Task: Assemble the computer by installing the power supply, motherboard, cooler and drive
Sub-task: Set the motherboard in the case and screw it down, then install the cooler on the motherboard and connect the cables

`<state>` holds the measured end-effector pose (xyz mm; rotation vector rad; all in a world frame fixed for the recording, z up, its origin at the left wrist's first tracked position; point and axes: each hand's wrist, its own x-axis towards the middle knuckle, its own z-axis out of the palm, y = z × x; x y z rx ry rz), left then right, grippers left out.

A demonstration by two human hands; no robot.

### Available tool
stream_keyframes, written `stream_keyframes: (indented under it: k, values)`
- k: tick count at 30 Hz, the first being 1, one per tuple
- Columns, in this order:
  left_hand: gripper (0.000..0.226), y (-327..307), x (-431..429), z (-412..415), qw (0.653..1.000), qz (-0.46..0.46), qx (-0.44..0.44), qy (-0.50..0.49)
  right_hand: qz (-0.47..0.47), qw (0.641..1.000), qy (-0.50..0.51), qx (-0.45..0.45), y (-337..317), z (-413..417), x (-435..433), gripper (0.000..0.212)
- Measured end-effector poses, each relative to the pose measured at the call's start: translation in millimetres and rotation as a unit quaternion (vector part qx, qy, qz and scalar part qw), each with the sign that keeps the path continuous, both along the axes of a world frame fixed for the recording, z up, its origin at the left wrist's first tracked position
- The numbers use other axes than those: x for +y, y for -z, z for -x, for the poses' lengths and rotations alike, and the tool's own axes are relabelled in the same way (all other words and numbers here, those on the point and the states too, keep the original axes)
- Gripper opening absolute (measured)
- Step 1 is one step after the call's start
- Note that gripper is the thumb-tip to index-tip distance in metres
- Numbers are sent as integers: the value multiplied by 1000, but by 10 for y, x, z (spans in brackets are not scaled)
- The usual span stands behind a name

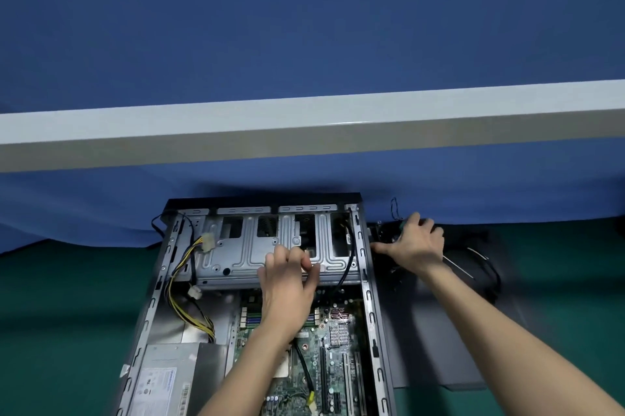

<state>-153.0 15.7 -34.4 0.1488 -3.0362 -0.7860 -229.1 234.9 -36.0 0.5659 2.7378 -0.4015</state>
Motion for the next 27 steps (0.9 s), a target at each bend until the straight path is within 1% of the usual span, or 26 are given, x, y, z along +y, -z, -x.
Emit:
stream_keyframes:
  k: [3, 6, 7, 9, 10, 11, 12, 14, 15, 16, 17, 18, 20, 21, 22, 23, 24, 26, 27]
  values:
    - [17, 13, -1, -8, 1000, 0, -3, -5, -13, 1000, 15, -10, 100, 59, -88, 88]
    - [18, -22, -34, 1, 999, -29, -26, 8, -22, 999, 31, -10, 147, 95, -116, 85]
    - [17, -54, -61, 2, 997, -58, -38, 21, -17, 999, 37, -11, 150, 101, -116, 85]
    - [14, -143, -134, -18, 982, -178, -64, 28, -7, 999, 40, -2, 139, 98, -105, 85]
    - [12, -185, -180, -55, 971, -230, -59, 25, -3, 999, 43, 8, 121, 81, -92, 84]
    - [13, -209, -239, -114, 968, -247, -32, 19, 4, 998, 51, 22, 92, 55, -71, 83]
    - [15, -223, -305, -197, 977, -210, 18, 18, 15, 997, 63, 39, 52, 19, -40, 82]
    - [20, -173, -427, -398, 990, -76, 117, 31, 40, 993, 80, 78, -74, -53, 32, 78]
    - [23, -128, -461, -492, 989, -20, 142, 47, 51, 990, 83, 98, -160, -88, 70, 76]
    - [21, -80, -487, -573, 987, 33, 135, 75, 60, 988, 84, 118, -259, -127, 104, 73]
    - [15, -26, -494, -643, 988, 78, 87, 102, 69, 985, 84, 136, -367, -169, 132, 71]
    - [17, 36, -474, -704, 989, 110, 8, 99, 77, 982, 84, 150, -487, -218, 152, 70]
    - [58, 183, -467, -769, 975, 148, -160, 37, 89, 978, 75, 171, -743, -346, 167, 67]
    - [74, 222, -464, -769, 964, 138, -225, 16, 97, 975, 63, 189, -867, -417, 158, 65]
    - [82, 260, -468, -773, 958, 119, -262, 8, 105, 970, 47, 214, -988, -496, 138, 63]
    - [83, 275, -467, -783, 954, 112, -277, 11, 113, 964, 29, 238, -1104, -573, 106, 63]
    - [82, 278, -467, -807, 953, 133, -270, 22, 122, 959, 12, 257, -1210, -647, 65, 63]
    - [72, 283, -444, -875, 956, 186, -211, 82, 141, 952, -22, 272, -1372, -763, -35, 65]
    - [64, 301, -427, -918, 958, 175, -192, 119, 147, 950, -39, 271, -1421, -807, -91, 65]
